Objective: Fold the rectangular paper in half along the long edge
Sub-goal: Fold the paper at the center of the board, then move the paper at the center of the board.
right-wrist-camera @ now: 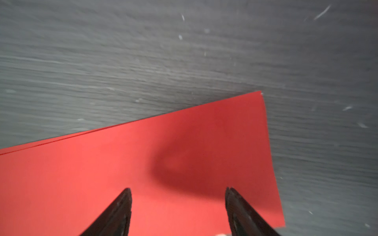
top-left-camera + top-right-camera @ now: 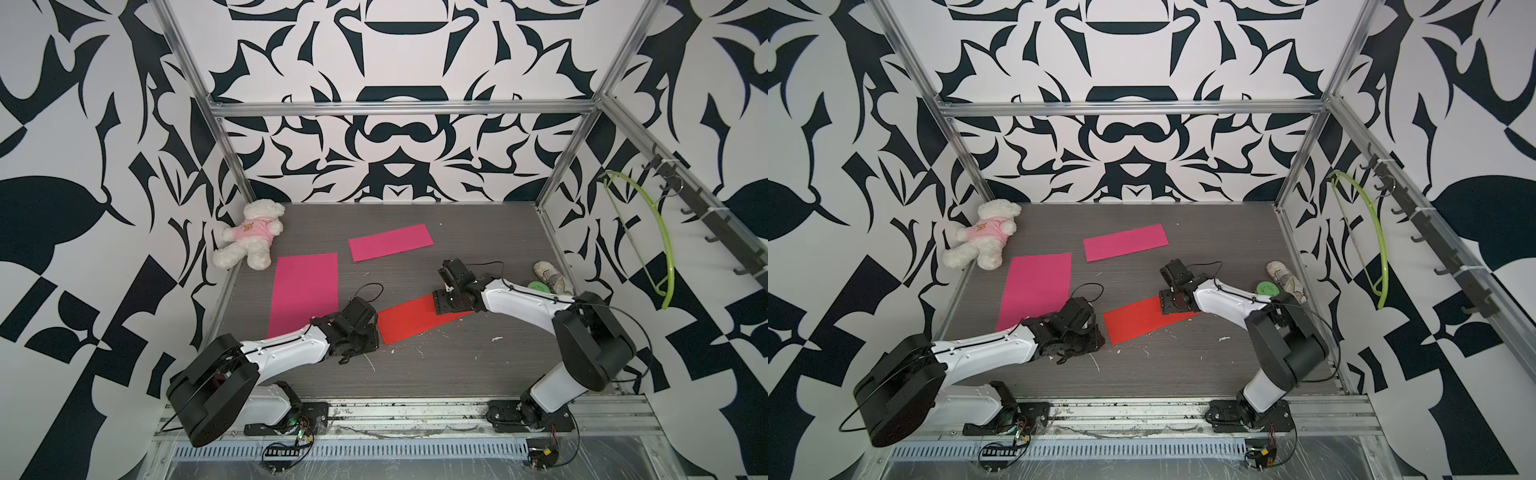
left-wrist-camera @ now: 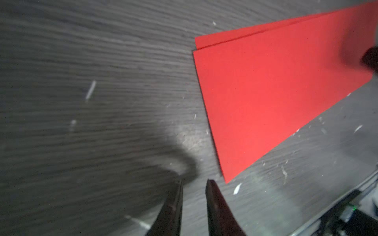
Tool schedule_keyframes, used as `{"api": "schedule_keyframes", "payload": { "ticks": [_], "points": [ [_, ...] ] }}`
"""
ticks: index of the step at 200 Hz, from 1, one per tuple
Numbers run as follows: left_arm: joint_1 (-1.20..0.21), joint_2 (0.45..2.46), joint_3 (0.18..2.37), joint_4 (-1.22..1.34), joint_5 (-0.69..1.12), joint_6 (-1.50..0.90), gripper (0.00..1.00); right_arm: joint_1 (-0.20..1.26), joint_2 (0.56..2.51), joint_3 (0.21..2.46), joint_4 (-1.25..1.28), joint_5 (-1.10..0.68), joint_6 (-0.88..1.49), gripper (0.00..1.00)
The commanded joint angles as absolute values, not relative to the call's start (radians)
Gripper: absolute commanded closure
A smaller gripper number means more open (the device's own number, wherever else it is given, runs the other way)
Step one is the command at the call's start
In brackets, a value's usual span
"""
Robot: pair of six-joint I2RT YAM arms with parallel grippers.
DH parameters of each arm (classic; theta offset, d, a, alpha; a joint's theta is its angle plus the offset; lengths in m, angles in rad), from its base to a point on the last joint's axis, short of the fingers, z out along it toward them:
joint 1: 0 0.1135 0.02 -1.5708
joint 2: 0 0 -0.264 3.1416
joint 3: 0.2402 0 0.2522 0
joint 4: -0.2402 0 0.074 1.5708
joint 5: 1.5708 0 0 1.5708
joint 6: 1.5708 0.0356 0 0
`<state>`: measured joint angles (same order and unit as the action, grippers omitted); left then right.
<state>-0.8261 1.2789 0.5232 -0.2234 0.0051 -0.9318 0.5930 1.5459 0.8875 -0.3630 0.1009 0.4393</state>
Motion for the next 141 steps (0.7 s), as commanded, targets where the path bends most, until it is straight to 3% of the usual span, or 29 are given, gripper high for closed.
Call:
{"api": "schedule_keyframes", "payload": {
  "ticks": [1, 19, 32, 51, 81, 141],
  "points": [
    [-0.839, 1.195, 0.574, -0.365, -0.108, -0.929, 0.58, 0.647, 1.447, 0.864, -0.344, 0.122, 0.439, 0.19],
    [-0.839, 1.145, 0.589, -0.4, -0.159, -0.93, 0.42, 0.707, 1.418, 0.837, -0.353, 0.148, 0.463, 0.13],
    [-0.839, 1.111, 0.597, -0.425, -0.198, -0.929, 0.21, 0.75, 1.419, 0.822, -0.362, 0.158, 0.49, 0.11],
    [-0.839, 1.067, 0.617, -0.471, -0.254, -0.926, 0.01, 0.819, 1.452, 0.809, -0.362, 0.157, 0.532, 0.09],
    [-0.839, 1.008, 0.637, -0.52, -0.307, -0.913, 0.01, 0.877, 1.557, 0.835, -0.36, 0.165, 0.578, 0.1],
    [-0.838, 0.954, 0.622, -0.571, -0.336, -0.91, 0.01, 0.826, 1.769, 0.963, -0.346, 0.202, 0.53, 0.17]
  ]
}}
